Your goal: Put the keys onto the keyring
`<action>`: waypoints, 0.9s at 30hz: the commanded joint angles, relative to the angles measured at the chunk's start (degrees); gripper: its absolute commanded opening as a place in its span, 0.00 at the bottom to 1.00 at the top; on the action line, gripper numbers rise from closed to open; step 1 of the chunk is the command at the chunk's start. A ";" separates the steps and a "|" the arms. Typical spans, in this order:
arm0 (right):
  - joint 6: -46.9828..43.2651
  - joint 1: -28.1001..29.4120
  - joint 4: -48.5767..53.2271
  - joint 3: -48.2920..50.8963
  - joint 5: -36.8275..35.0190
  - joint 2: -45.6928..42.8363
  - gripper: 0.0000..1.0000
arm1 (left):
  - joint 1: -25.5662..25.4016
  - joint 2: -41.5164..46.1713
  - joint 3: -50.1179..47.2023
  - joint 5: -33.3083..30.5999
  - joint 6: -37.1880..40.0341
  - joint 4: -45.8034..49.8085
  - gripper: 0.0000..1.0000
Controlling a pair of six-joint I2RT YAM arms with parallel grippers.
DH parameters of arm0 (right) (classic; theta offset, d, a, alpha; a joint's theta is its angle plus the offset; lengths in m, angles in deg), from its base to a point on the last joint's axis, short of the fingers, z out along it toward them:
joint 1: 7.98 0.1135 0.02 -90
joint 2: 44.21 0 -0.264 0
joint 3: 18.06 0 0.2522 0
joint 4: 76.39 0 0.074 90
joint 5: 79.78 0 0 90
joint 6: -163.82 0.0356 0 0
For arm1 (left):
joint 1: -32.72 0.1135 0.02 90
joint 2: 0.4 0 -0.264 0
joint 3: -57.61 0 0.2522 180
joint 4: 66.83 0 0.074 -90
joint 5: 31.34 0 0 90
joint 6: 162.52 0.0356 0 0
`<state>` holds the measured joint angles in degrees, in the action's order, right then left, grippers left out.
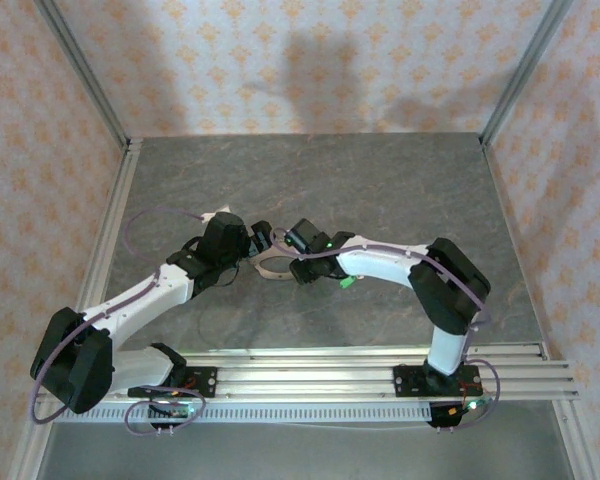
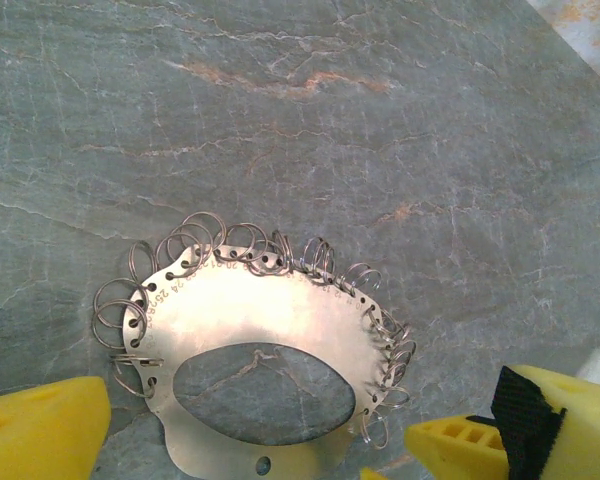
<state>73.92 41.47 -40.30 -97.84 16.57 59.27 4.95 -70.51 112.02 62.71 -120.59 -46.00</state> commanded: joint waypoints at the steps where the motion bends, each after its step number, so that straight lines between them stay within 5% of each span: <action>1: 0.06 0.00 0.91 -2.58 -2.01 2.21 0.42 | -0.40 1.34 -0.83 -0.71 0.35 1.98 1.00; 18: 2.75 -5.41 1.31 -6.08 -0.84 4.56 0.48 | -0.79 3.48 -2.47 -0.71 -0.44 3.04 1.00; 27: 4.05 -5.51 2.72 -4.47 1.66 -1.51 0.48 | -1.23 3.94 -2.84 -1.33 -0.66 3.41 1.00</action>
<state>76.74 35.96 -39.45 -102.76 17.27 62.35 4.21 -68.23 110.20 62.71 -120.62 -44.25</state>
